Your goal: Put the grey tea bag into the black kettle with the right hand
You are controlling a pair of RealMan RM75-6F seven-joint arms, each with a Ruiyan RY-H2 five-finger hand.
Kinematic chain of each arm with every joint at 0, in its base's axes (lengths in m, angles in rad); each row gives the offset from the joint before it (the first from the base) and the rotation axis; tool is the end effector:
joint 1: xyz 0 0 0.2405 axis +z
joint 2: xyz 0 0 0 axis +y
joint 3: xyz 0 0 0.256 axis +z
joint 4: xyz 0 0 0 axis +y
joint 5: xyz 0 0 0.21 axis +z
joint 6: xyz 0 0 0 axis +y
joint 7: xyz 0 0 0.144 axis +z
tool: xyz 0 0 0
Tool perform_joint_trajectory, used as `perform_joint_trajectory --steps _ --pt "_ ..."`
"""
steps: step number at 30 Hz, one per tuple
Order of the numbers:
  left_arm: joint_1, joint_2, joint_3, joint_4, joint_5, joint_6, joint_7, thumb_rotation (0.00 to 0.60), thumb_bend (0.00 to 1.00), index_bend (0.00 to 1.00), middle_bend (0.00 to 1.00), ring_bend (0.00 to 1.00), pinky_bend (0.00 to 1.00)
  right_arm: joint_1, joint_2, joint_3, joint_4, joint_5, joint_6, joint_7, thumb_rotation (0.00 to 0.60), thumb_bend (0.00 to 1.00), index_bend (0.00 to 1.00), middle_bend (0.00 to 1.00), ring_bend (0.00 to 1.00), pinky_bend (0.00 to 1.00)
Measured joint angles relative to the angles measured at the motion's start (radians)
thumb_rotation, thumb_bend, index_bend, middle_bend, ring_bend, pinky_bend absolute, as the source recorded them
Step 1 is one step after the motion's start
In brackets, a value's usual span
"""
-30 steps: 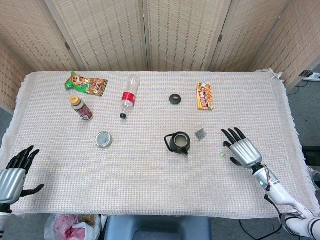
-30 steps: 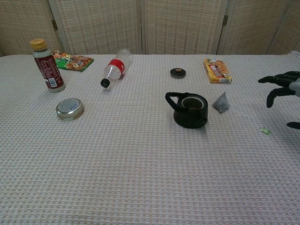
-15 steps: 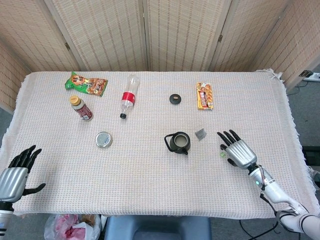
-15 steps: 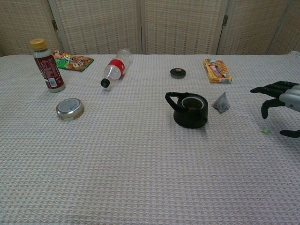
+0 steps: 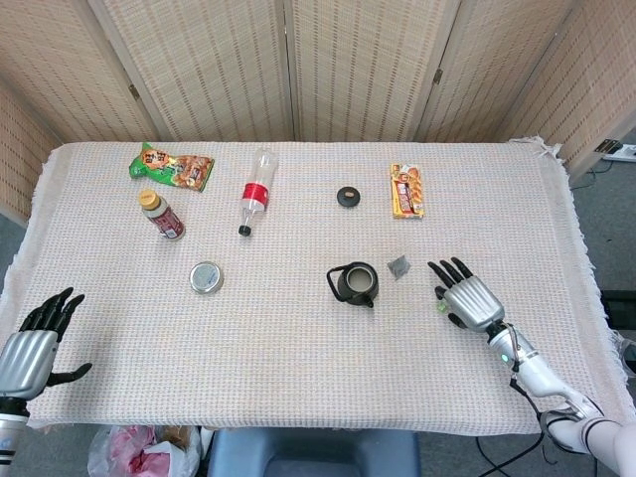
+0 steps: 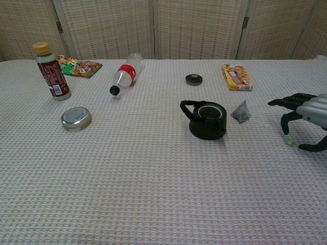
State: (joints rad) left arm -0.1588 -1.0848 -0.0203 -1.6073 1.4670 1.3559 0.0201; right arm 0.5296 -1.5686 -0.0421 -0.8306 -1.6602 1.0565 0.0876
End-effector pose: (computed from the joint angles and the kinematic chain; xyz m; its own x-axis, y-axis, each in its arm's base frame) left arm -0.3155 0.1972 0.1522 0.4499 0.1247 0.8844 0.8929 -0.0428 -0.4482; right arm -0.3192 -0.3209 0.0215 0.7429 -0.1719 0.6469 -0.6415 -0.4589 0.6148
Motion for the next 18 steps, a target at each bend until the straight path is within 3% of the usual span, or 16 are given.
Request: perform_joint_trajectory --steps 18 --pt "-0.010 -0.003 -0.002 0.016 -0.001 -0.013 -0.022 0.600 0.19 0.00 0.00 0.00 0.16 0.028 -0.027 -0.013 0.035 0.020 -0.037 0.026 0.600 0.22 0.49 0.00 0.00 0.00"
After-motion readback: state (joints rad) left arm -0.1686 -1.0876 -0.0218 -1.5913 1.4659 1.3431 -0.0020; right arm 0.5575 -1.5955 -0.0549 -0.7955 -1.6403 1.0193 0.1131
